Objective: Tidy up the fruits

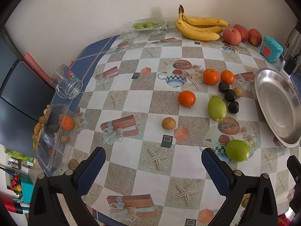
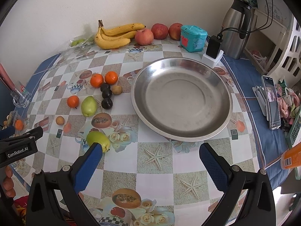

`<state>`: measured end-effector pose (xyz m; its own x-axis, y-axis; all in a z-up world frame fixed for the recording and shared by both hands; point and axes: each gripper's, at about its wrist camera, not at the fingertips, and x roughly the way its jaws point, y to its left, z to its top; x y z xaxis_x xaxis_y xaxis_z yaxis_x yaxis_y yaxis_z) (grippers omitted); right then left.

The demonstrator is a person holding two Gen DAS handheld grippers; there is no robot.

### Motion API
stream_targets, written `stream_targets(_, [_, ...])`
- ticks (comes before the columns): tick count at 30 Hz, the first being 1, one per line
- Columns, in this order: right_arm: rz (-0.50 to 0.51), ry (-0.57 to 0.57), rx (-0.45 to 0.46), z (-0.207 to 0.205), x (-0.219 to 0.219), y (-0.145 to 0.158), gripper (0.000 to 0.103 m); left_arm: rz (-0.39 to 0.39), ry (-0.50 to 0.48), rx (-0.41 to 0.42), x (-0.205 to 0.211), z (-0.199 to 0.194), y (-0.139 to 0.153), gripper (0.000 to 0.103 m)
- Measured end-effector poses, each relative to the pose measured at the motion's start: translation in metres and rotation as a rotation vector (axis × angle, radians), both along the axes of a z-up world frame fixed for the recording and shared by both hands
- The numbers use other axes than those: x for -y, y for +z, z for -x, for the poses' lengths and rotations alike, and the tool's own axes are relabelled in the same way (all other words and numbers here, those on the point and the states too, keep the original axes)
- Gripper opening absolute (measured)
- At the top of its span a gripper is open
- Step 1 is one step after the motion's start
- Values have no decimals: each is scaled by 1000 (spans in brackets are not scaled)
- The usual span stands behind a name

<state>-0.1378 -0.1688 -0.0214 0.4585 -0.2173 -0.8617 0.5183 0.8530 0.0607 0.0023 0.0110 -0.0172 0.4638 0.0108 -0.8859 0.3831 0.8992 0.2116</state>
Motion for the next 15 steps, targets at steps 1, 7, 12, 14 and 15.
stream_targets(1, [1, 1, 0, 0, 0, 0, 103, 0, -1, 0, 0, 0, 0, 103])
stream_targets(7, [1, 0, 4, 1, 1, 1, 103, 1, -4, 0, 2, 1, 1, 103])
stream_targets(12, [0, -3, 6, 1, 1, 1, 102, 1, -5, 0, 2, 1, 1, 103])
stream_targets(14, [0, -3, 7, 2, 1, 1, 103, 2, -5, 0, 3, 1, 1, 103])
stream_targets(15, [0, -3, 8, 2, 1, 2, 102, 2, -6, 0, 3, 2, 1, 103])
